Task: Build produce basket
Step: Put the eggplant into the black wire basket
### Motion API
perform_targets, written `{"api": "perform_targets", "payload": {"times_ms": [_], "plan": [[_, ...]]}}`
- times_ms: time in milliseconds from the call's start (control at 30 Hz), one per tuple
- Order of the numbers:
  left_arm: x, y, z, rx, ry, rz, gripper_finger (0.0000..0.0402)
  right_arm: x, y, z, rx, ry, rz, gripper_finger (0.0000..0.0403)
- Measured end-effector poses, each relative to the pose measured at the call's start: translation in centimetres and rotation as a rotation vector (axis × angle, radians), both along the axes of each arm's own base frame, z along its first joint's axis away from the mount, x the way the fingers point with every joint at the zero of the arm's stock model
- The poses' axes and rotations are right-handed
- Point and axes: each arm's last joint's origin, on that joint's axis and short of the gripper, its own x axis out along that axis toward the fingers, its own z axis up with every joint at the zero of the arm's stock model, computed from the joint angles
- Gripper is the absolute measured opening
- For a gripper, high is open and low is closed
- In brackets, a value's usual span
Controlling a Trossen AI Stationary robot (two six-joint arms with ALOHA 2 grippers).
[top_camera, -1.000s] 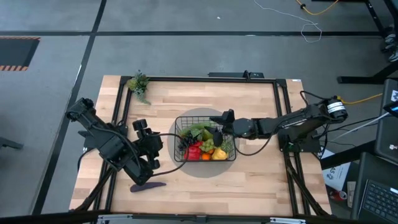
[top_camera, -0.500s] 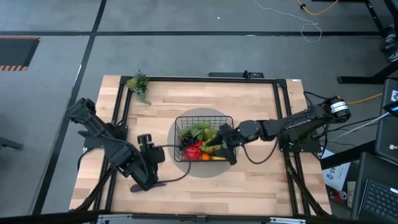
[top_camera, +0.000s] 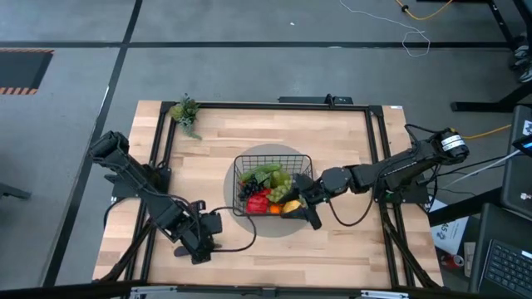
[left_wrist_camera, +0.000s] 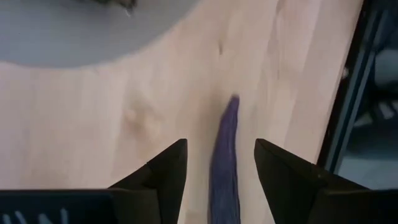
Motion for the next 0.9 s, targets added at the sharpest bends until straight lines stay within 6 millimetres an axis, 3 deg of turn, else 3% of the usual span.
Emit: {"api": "perform_targets", "payload": {"times_ms": [267, 400, 900], "plan": [[-2.0, -1.4, -3.1, -0.076, 0.044, 0.103, 0.0181, -0.3, 1.0, 0.0, -0.001, -0.001, 0.040, 0.0256], [-2.5, -2.3, -3.6, -0.130, 0.034, 0.151, 0.0181, -0.4, 1.2, 0.0, 0.011, 0.002, 0.103, 0.0256], [-2.4, -4.4, -8.8, -0.039, 0.228, 0.124, 0.0181, -0.5, 1.3, 0.0, -0.002, -0.006, 0.167, 0.0256]]}}
